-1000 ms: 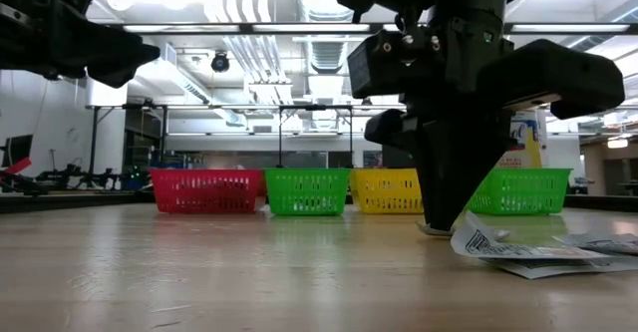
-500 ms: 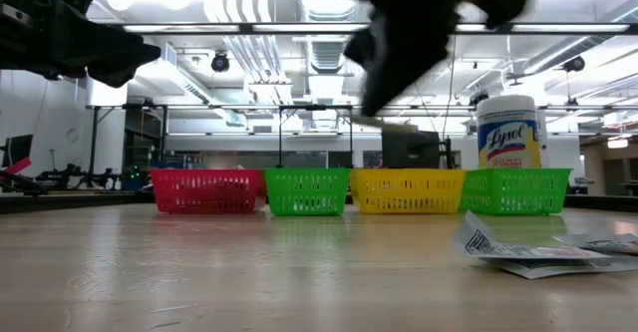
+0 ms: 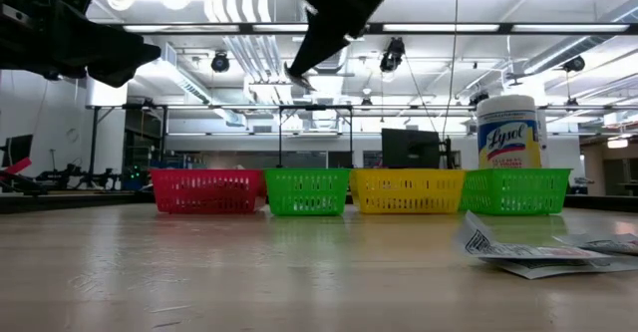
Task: Pick & Place First Aid Supplies
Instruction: Put the ointment pack into the left green basket
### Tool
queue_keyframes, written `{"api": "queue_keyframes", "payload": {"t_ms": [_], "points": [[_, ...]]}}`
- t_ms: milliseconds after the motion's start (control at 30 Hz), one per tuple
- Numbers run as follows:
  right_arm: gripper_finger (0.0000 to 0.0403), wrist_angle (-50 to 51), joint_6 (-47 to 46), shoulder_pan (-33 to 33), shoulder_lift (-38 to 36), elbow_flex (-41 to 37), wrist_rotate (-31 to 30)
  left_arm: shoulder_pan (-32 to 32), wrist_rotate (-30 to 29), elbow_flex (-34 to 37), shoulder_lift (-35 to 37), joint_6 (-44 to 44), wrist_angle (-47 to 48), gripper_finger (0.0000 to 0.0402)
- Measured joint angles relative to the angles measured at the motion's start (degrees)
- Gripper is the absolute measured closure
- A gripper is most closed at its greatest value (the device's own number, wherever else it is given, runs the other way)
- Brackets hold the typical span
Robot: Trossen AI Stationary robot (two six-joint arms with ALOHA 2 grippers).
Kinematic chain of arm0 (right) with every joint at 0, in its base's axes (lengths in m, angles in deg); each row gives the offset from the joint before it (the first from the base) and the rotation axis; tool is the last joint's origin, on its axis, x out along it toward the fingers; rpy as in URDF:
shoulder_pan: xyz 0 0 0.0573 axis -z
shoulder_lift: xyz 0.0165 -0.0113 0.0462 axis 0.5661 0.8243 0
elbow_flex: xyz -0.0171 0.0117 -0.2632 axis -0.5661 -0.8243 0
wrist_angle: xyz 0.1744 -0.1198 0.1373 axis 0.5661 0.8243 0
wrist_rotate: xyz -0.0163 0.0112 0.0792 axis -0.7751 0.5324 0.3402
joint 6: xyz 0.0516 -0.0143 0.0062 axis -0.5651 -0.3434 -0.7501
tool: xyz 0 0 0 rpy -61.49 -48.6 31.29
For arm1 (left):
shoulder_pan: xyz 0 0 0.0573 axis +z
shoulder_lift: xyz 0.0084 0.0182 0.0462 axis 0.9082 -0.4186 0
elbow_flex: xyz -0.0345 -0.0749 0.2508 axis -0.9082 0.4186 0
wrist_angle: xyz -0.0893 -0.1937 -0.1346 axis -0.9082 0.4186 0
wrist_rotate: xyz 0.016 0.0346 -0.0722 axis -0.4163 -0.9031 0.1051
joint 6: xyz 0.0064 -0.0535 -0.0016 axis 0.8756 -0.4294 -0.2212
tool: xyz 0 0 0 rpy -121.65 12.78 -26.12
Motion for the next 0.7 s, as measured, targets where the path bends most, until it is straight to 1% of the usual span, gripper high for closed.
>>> {"api": "queue_keyframes", "payload": {"t_ms": [133,367,500,700], "points": [[0.0394,-2.9,-1.4,4.1,0.0,0.0,-0.2,0.0,0.0,0.0,0.0,0.0,0.0,0.0251],[0.0394,-3.0,-6.9,10.3,0.0,0.0,-0.2,0.0,0.0,0.0,0.0,0.1,-0.1,0.0251],[0.0394,-3.0,-10.1,12.4,0.0,0.0,0.3,0.0,0.0,0.0,0.0,0.1,-0.1,0.0251],[0.0394,-2.9,-10.6,13.2,0.1,0.0,0.7,0.0,0.0,0.0,0.0,0.1,-0.1,0.0251]]}}
